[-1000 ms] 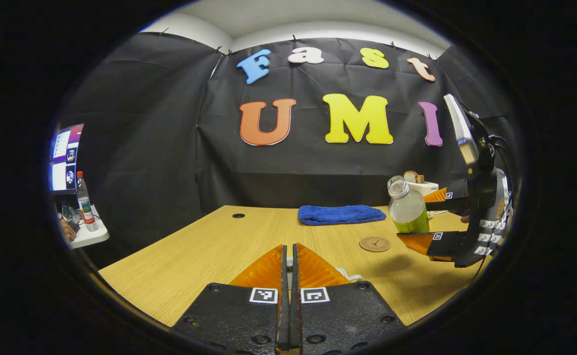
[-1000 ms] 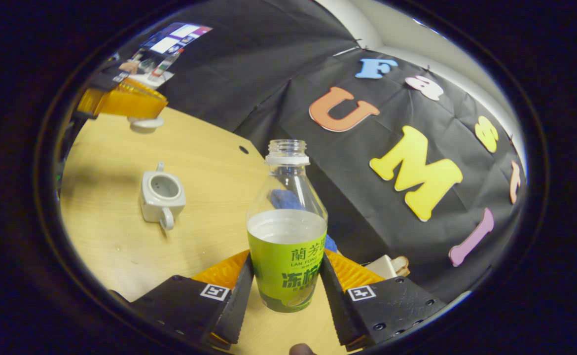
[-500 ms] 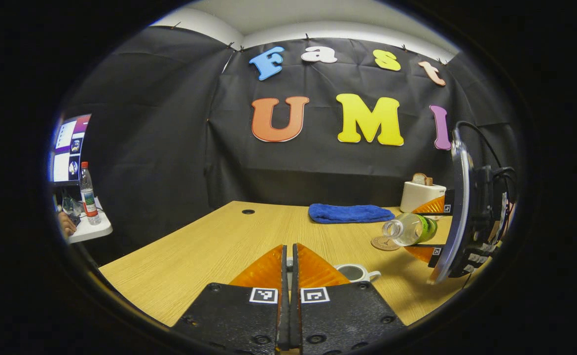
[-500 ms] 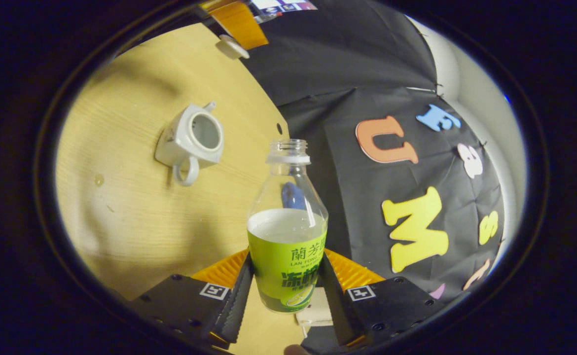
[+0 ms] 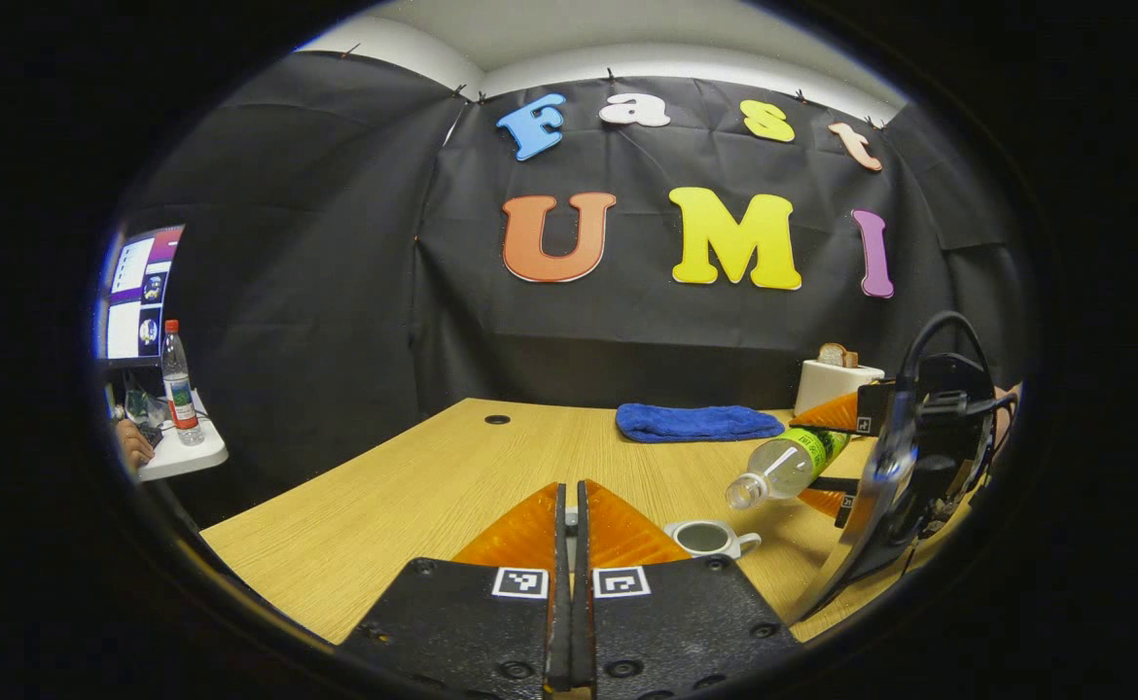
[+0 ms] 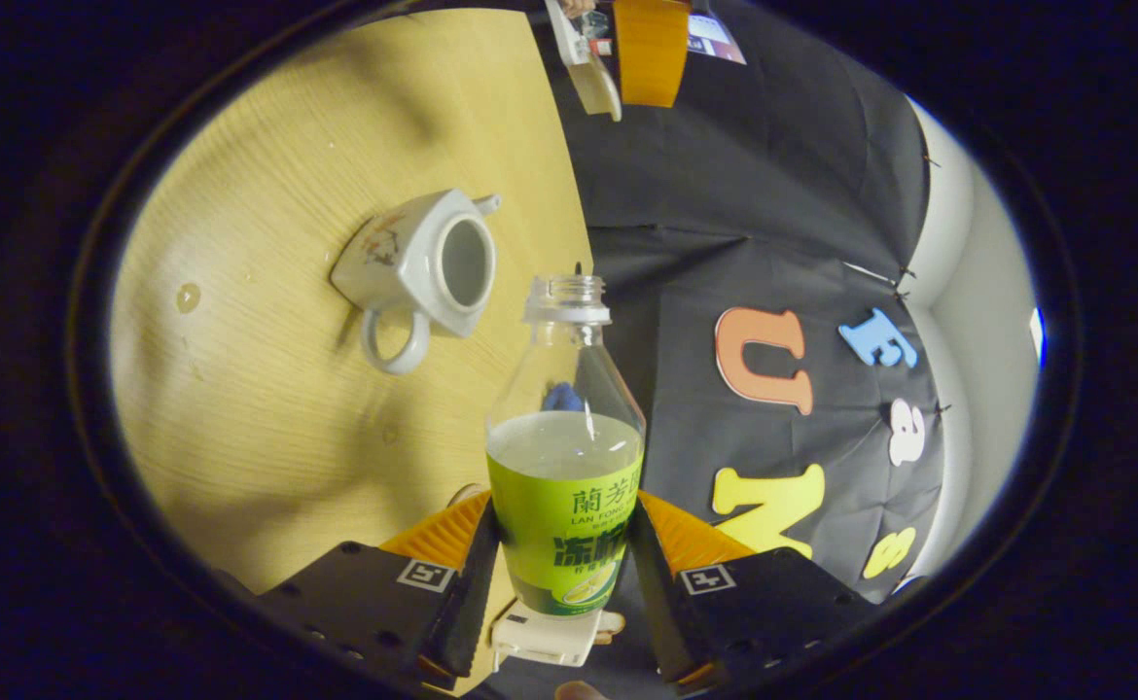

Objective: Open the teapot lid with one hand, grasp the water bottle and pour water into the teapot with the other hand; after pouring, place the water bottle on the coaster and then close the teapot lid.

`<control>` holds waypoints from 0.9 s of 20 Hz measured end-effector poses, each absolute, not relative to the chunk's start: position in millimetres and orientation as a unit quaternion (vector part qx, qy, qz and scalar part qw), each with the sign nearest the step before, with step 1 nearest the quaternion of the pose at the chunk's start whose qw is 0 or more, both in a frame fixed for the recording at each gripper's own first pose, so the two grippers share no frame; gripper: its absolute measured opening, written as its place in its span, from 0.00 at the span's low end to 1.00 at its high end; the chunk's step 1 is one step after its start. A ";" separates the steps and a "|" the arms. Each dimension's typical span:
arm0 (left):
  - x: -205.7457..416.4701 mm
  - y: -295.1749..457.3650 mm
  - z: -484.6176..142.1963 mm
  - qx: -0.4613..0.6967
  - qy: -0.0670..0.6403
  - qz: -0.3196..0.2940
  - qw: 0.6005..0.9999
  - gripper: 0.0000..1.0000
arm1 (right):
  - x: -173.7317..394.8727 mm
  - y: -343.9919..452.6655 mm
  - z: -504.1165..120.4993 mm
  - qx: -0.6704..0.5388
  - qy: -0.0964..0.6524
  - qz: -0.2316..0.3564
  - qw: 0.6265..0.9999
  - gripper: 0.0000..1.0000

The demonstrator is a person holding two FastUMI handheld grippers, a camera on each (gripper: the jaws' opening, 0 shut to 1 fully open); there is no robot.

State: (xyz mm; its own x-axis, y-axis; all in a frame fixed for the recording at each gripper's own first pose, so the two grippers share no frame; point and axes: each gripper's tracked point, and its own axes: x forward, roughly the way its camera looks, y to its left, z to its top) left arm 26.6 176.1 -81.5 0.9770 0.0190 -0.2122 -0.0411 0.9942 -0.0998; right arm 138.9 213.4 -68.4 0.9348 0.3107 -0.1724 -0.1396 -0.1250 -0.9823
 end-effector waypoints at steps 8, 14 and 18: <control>24.8 178.7 -83.2 -0.053 0.108 0.016 0.993 0.03 | 145.0 221.8 -60.9 -0.773 -0.083 0.159 0.608 0.69; 24.8 187.2 -85.0 -0.054 0.108 0.021 0.992 0.03 | 146.2 225.5 -51.1 -0.792 -0.096 0.147 0.585 0.71; 25.1 189.3 -87.9 -0.055 0.110 0.020 0.992 0.03 | 145.9 228.5 -46.6 -0.803 -0.103 0.144 0.569 0.71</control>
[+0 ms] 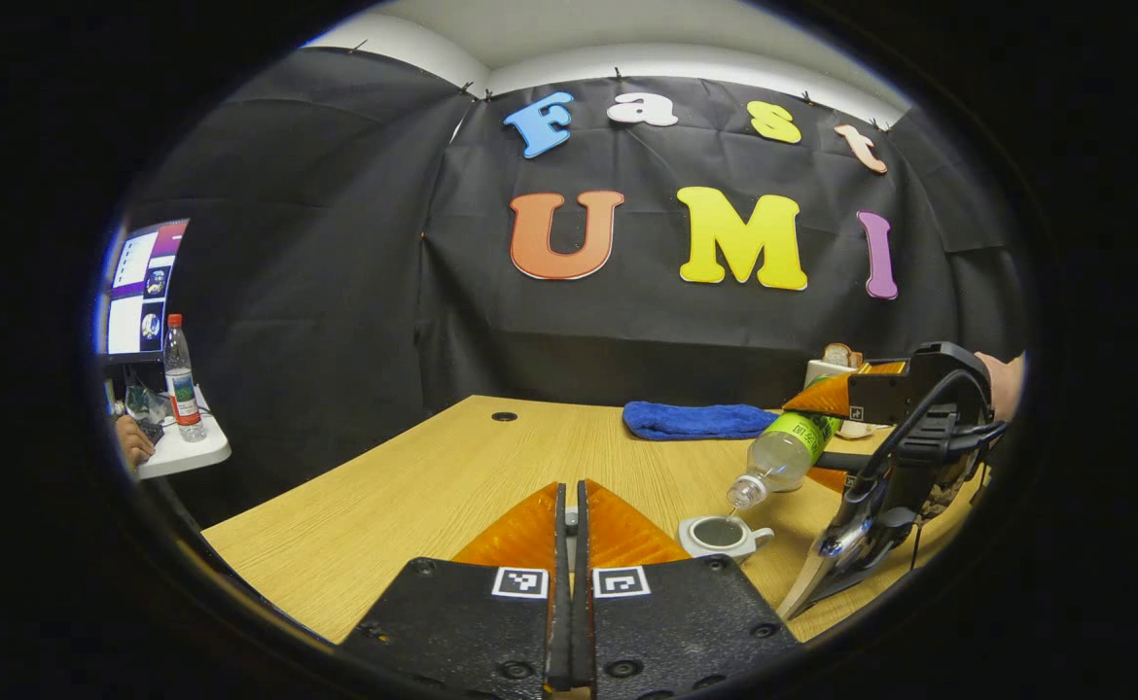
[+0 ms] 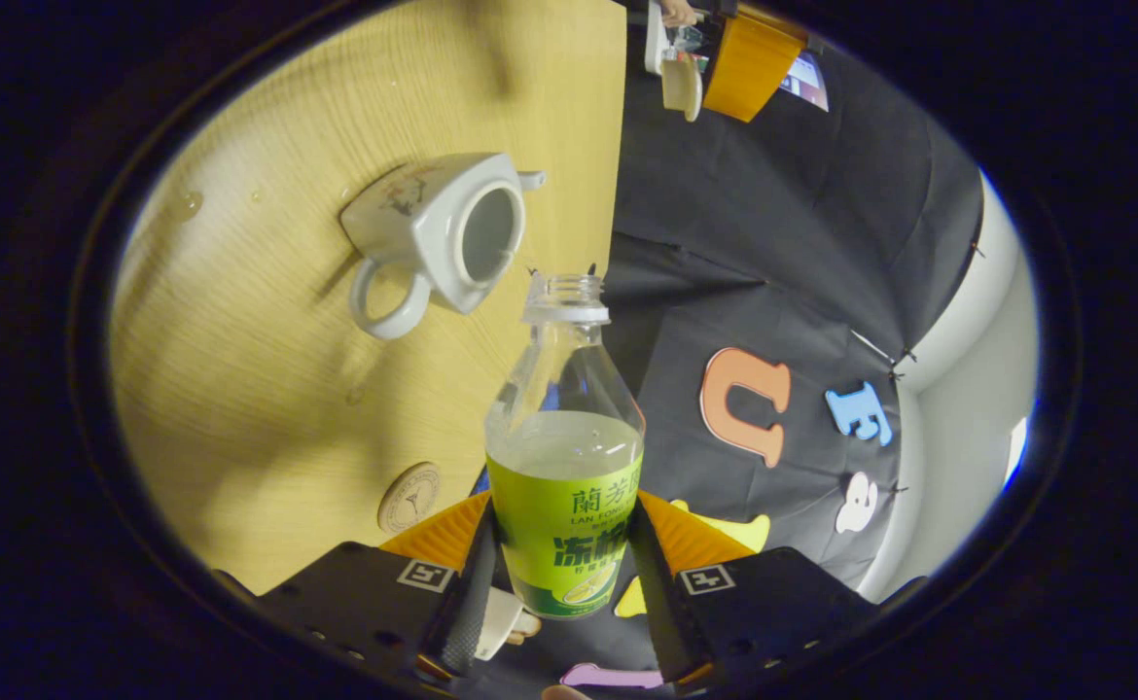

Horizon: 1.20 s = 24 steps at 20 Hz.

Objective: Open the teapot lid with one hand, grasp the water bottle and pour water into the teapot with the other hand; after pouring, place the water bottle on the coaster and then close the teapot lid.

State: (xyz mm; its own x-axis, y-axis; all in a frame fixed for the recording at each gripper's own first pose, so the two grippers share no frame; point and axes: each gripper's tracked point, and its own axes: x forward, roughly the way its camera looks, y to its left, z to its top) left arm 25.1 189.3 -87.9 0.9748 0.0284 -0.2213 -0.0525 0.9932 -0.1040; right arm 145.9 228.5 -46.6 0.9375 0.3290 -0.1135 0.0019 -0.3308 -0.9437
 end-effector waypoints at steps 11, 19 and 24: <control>23.3 193.5 -85.7 -0.051 0.108 0.022 0.993 0.03 | 146.3 231.9 -41.9 -0.819 -0.108 0.139 0.546 0.71; 22.8 194.6 -87.2 -0.050 0.109 0.023 0.992 0.03 | 146.8 233.0 -39.9 -0.823 -0.112 0.136 0.540 0.71; 22.7 197.6 -88.0 -0.048 0.110 0.025 0.992 0.03 | 145.8 234.4 -40.4 -0.825 -0.117 0.135 0.536 0.69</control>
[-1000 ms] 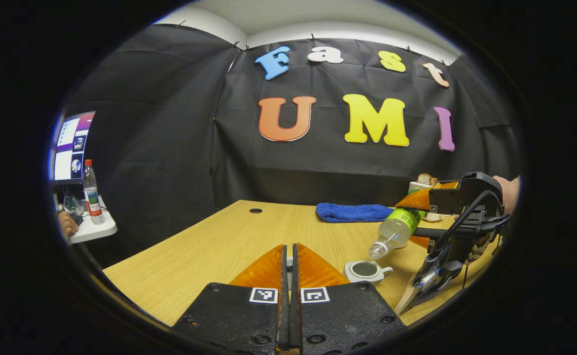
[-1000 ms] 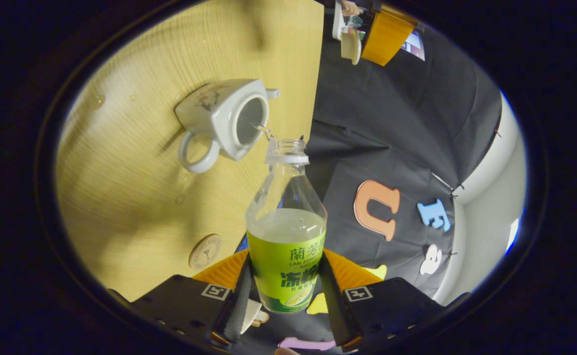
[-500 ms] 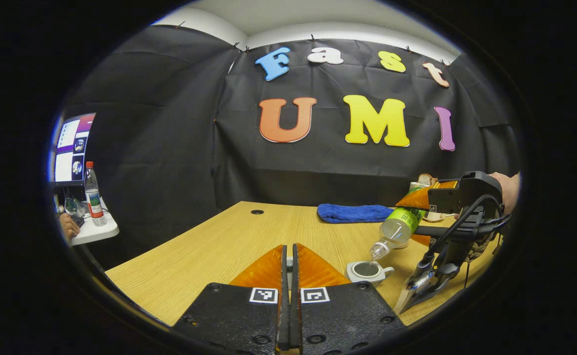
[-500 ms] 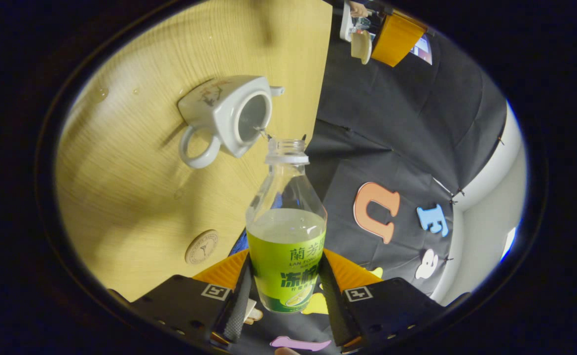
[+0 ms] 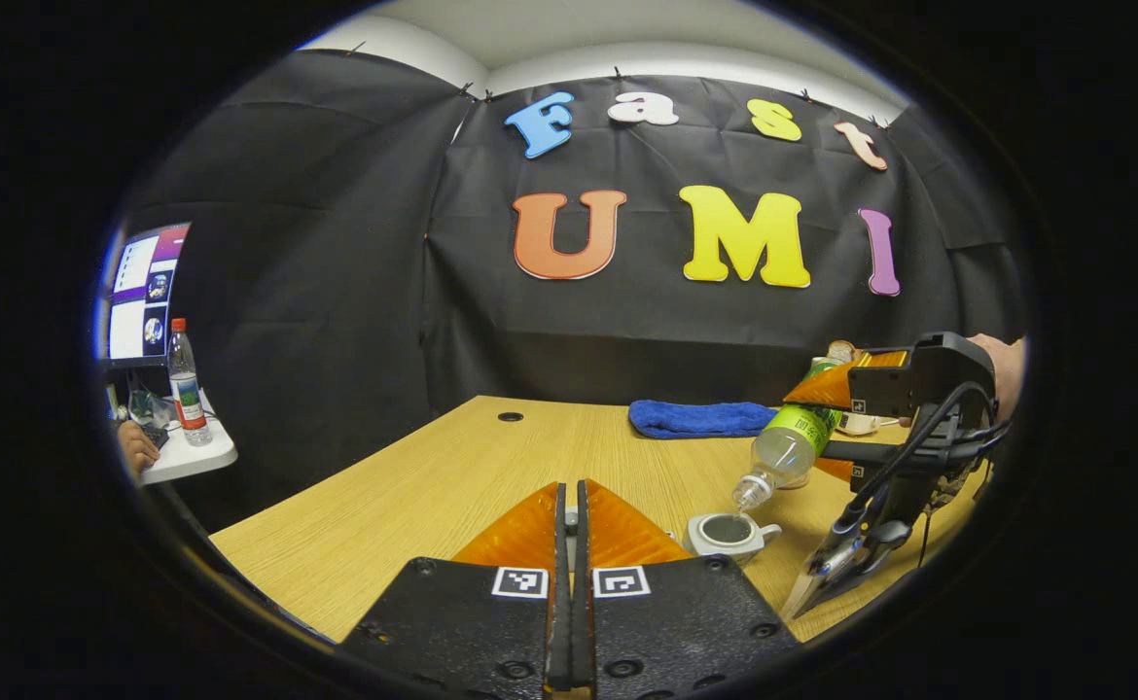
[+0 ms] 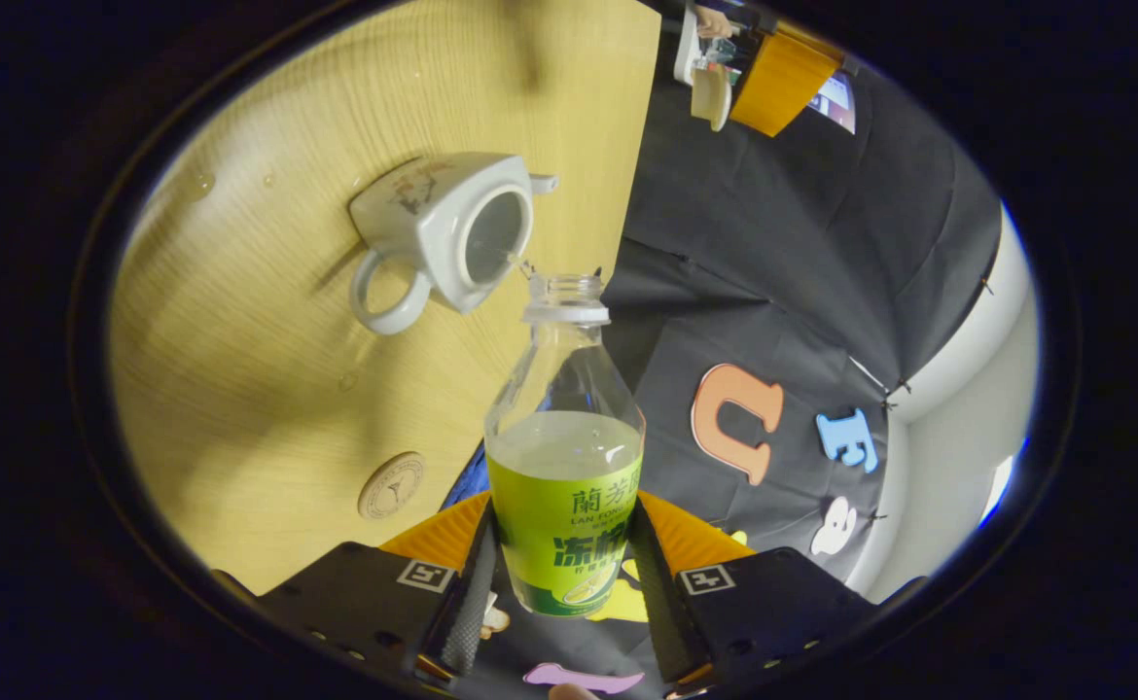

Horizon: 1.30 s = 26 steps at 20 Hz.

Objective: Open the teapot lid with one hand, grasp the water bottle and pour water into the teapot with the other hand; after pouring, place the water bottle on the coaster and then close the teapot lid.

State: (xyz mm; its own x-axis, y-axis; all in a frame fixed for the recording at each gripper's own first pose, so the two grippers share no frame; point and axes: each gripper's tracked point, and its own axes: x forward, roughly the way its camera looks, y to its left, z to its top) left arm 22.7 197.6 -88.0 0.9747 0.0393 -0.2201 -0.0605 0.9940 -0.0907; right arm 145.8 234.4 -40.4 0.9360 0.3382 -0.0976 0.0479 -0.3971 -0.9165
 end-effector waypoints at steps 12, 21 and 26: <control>22.4 197.1 -88.8 -0.047 0.112 0.024 0.992 0.03 | 145.5 236.7 -36.8 -0.830 -0.126 0.131 0.528 0.71; 22.5 198.9 -87.8 -0.044 0.114 0.026 0.992 0.03 | 146.4 234.9 -42.3 -0.814 -0.124 0.149 0.547 0.71; 18.4 213.8 -88.4 -0.048 0.114 0.043 0.991 0.03 | 139.4 233.3 -61.4 -0.741 -0.083 0.206 0.634 0.69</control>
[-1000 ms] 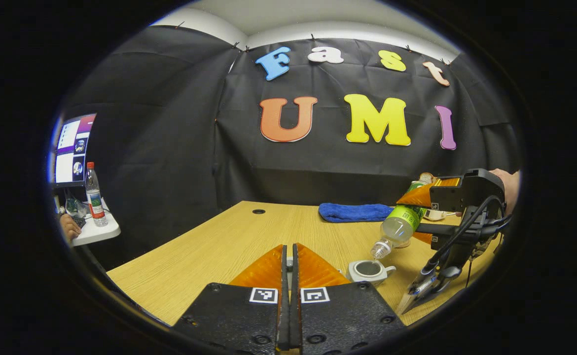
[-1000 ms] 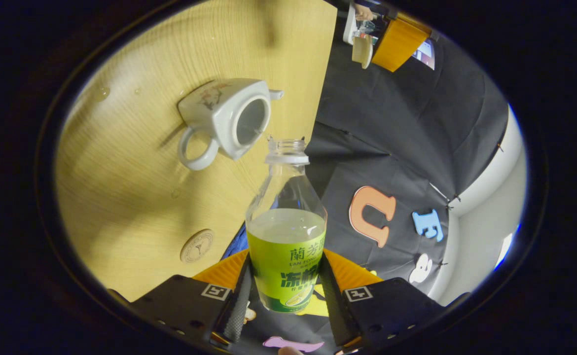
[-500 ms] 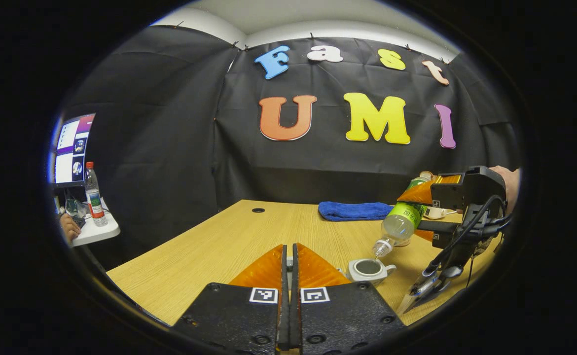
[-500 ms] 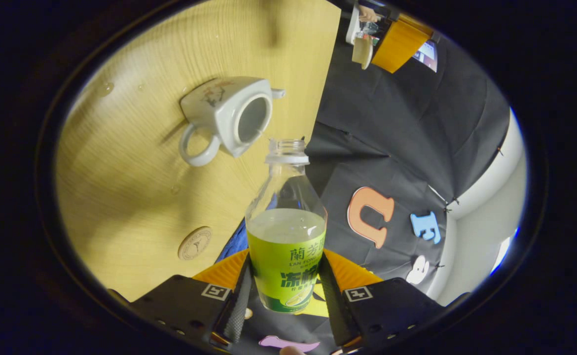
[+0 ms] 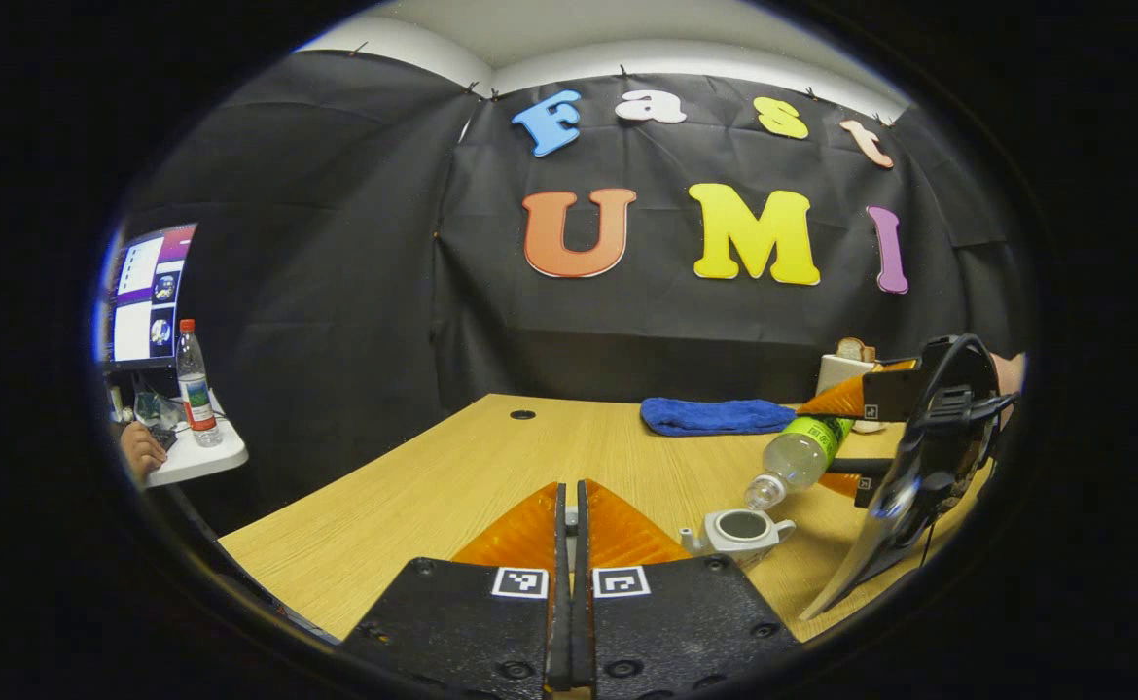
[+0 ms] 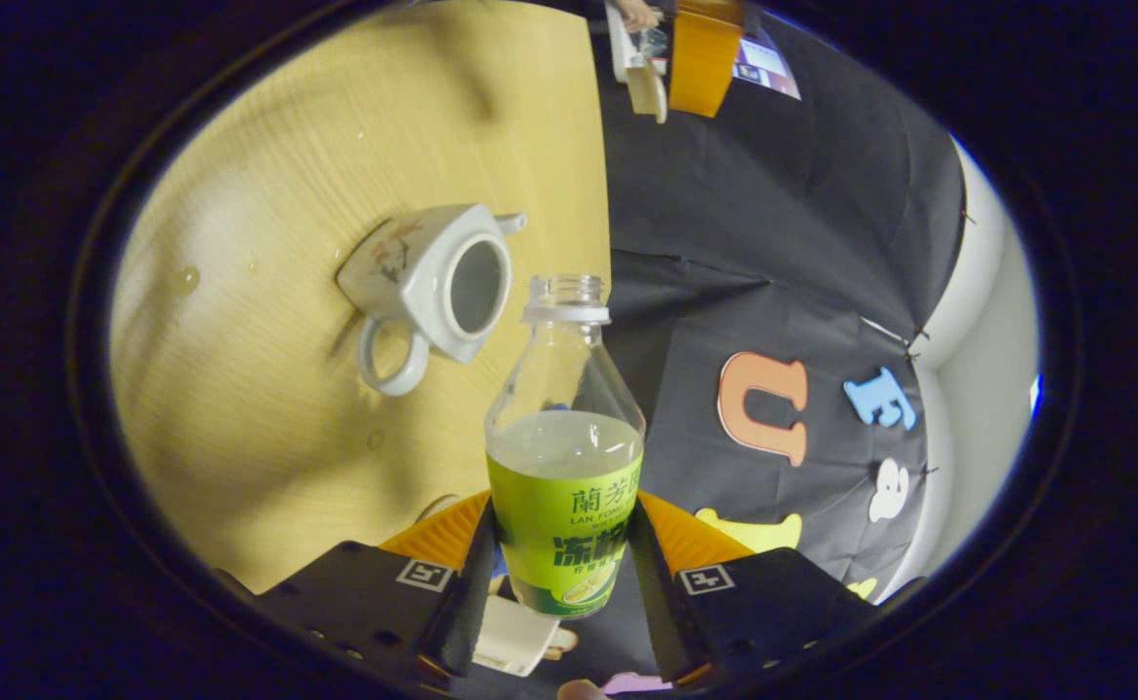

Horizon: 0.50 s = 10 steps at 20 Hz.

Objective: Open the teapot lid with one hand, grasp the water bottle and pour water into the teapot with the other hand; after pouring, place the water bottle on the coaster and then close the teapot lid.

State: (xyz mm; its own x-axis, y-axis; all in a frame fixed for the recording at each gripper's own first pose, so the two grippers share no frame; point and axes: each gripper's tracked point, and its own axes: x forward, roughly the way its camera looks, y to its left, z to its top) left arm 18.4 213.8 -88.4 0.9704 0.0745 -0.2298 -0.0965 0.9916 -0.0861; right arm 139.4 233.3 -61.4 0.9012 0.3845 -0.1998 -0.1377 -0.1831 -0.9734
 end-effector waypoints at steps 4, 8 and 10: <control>19.1 205.7 -85.6 -0.048 0.112 0.035 0.992 0.03 | 129.8 233.6 -62.1 -0.623 -0.044 0.256 0.738 0.72; 23.3 190.7 -84.8 -0.046 0.112 0.023 0.992 0.03 | 126.9 227.4 -32.9 -0.472 -0.024 0.273 0.838 0.72; 23.9 183.0 -81.8 -0.047 0.109 0.016 0.993 0.03 | 132.1 217.6 -14.3 -0.390 -0.017 0.266 0.881 0.69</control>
State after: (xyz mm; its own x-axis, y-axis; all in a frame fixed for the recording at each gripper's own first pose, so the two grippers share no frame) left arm 23.9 183.0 -81.8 0.9756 0.0208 -0.2185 -0.0414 0.9950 -0.0905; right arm 132.1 217.6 -14.3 0.8575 0.4825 -0.1788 -0.4566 0.5532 -0.6968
